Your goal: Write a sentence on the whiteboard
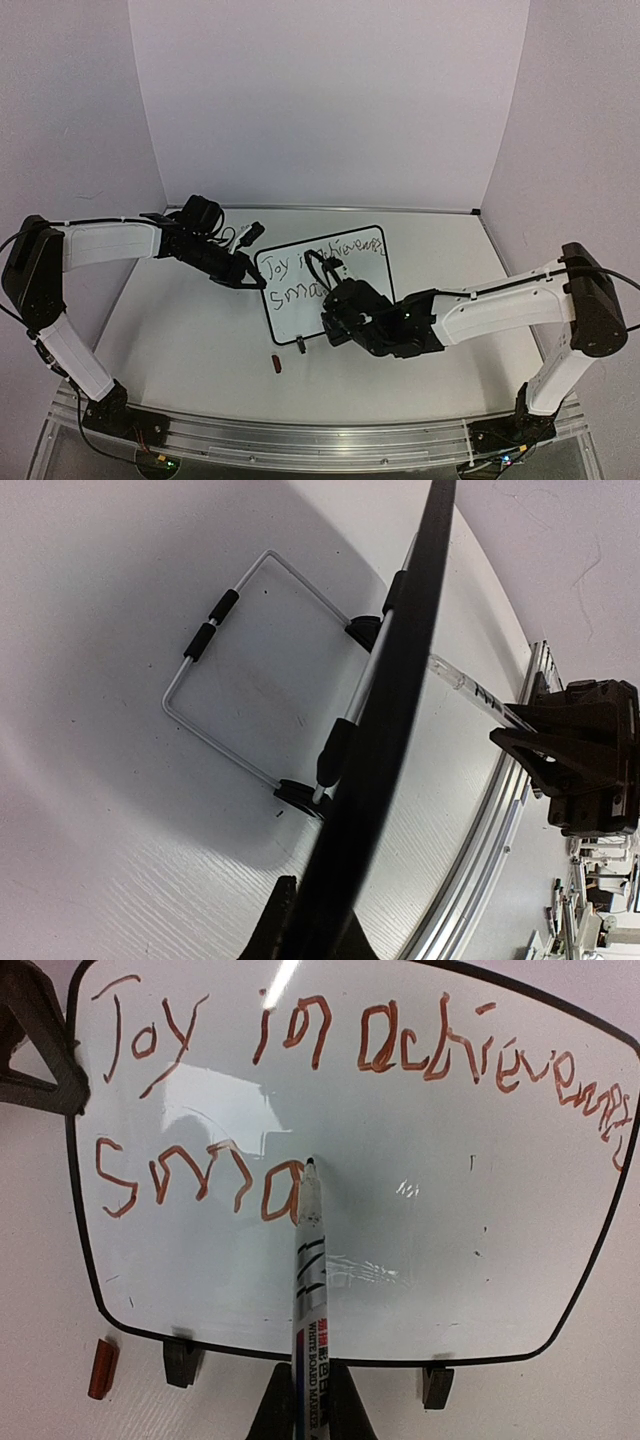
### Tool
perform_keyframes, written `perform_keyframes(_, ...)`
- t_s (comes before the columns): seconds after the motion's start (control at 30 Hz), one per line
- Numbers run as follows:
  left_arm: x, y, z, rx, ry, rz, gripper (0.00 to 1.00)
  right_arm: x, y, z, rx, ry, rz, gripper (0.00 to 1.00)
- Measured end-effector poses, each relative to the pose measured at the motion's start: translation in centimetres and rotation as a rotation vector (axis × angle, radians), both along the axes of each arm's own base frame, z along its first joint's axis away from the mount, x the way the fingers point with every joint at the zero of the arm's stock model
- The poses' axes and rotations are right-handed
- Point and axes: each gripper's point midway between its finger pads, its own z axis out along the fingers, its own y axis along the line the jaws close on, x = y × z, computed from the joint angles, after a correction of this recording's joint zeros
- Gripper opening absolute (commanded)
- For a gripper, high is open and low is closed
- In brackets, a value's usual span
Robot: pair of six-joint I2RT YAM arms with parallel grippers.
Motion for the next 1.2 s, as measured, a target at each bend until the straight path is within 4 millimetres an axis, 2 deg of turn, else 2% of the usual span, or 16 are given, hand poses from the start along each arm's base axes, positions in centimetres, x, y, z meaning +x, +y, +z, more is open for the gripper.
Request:
perform_keyframes(0.43,0.0,0.0,0.0,0.0,0.0,0.0,0.0,2.0,-0.6,0.9,-0.016,-0.025,-0.012,0.0)
perform_keyframes(0.83,0.0,0.0,0.0,0.001,0.0,0.001,0.0,2.0,-0.4,0.7,0.006,-0.008,-0.008,0.0)
perform_keyframes(1.2,0.0,0.0,0.0,0.001,0.0,0.001,0.0,1.2,-0.9,-0.4,0.033,0.02,-0.013,0.0)
